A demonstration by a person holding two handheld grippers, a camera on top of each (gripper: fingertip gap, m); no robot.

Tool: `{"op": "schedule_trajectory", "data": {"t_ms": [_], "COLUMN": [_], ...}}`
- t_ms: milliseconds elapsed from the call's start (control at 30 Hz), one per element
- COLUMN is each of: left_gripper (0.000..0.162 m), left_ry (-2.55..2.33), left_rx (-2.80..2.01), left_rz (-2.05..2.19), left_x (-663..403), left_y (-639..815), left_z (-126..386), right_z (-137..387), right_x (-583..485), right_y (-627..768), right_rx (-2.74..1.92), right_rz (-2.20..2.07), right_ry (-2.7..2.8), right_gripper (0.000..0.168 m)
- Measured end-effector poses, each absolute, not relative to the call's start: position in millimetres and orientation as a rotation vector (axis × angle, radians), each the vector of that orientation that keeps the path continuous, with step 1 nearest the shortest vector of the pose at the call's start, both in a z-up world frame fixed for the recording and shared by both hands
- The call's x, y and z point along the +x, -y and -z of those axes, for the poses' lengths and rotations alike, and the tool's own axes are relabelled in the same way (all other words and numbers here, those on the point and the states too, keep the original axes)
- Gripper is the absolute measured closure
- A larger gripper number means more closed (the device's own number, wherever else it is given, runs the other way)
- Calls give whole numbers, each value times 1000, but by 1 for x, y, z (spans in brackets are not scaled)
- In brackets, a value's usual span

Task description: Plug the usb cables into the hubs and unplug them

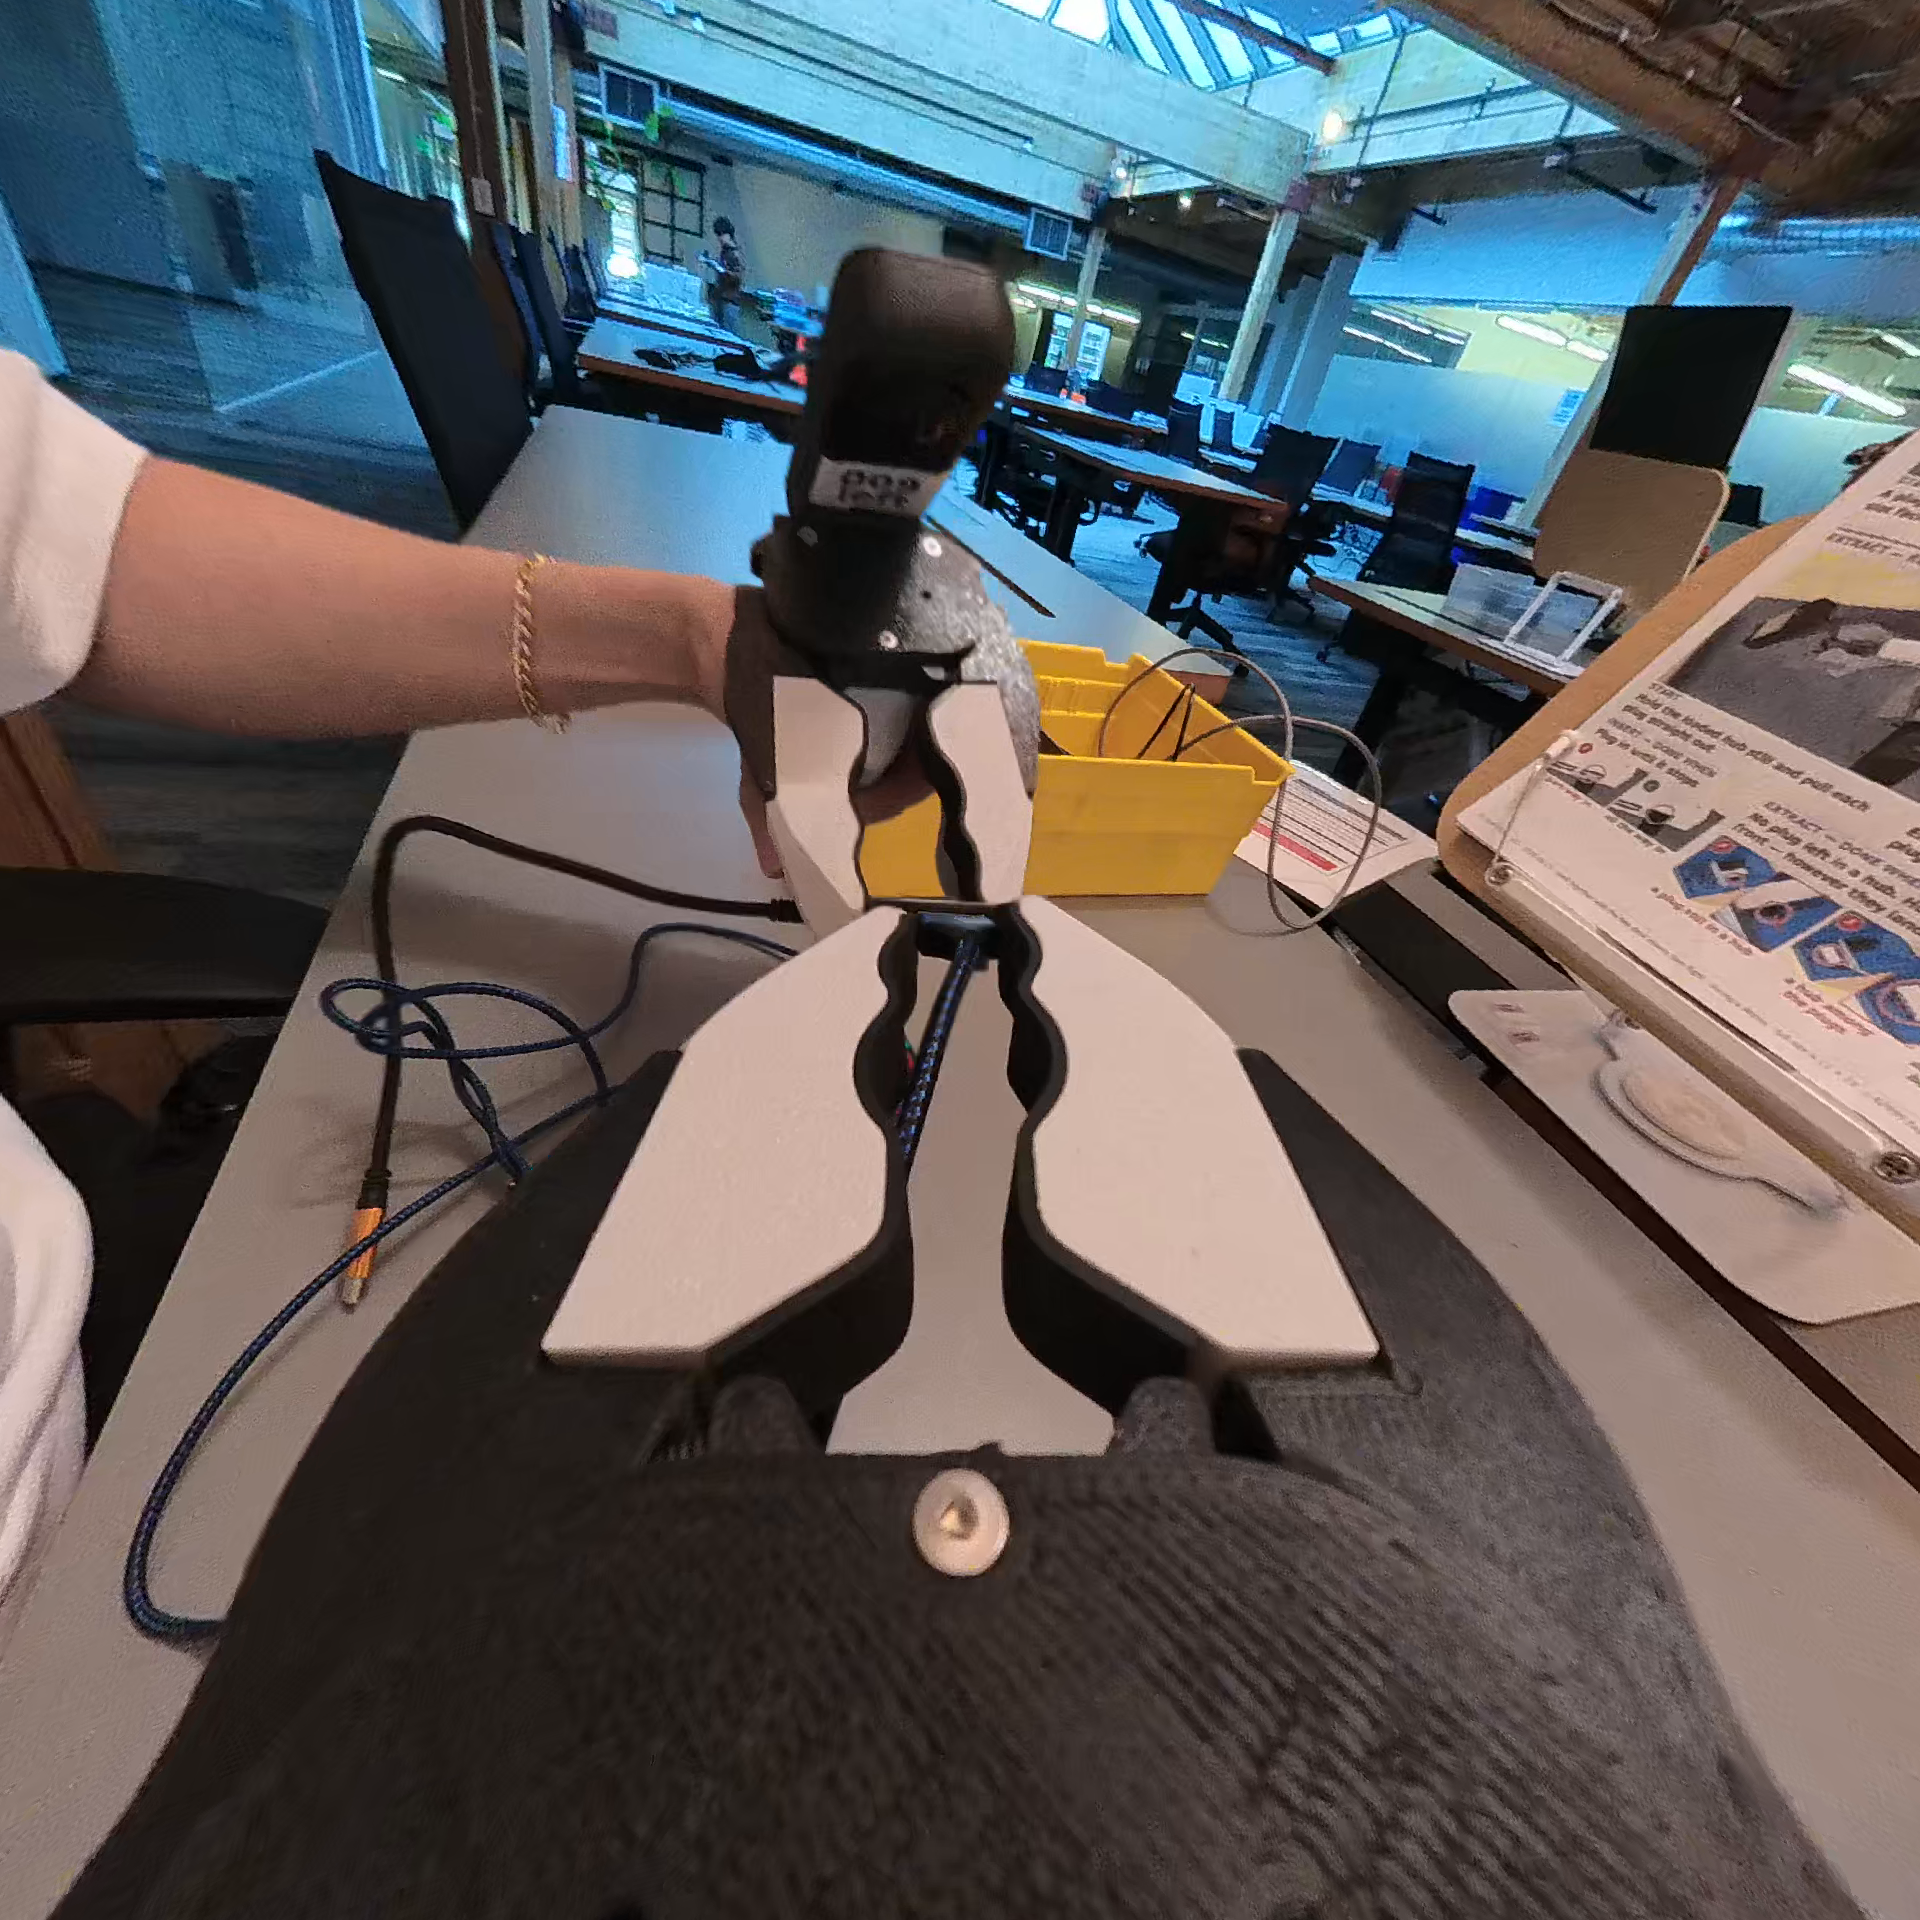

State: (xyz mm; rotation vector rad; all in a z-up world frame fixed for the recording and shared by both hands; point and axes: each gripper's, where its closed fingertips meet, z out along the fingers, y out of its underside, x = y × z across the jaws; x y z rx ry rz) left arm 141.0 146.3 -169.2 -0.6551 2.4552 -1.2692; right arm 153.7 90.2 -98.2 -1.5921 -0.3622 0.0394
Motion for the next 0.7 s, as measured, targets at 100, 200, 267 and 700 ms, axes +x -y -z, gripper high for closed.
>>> {"op": "schedule_trajectory", "data": {"t_ms": [100,200,267,700], "left_gripper": [122,116,112,130], "left_ry": [-2386,-2343,-2343,-2434], "left_rx": [-642,-590,-584,-491], "left_rz": [1378,1391,1382,960], "left_x": [140,141,142,153], "left_y": [-142,-134,-130,-132], "left_z": [168,163,163,182], "right_z": [99,99,98,112], "right_x": [152,150,148,145], "right_y": [-93,-96,-97,-98], "right_rx": [-1607,-1615,-1615,-1717], "right_rz": [-50,-49,-52,-64], "right_ry": [381,405,413,423], "right_gripper": [154,154,154,154]}}
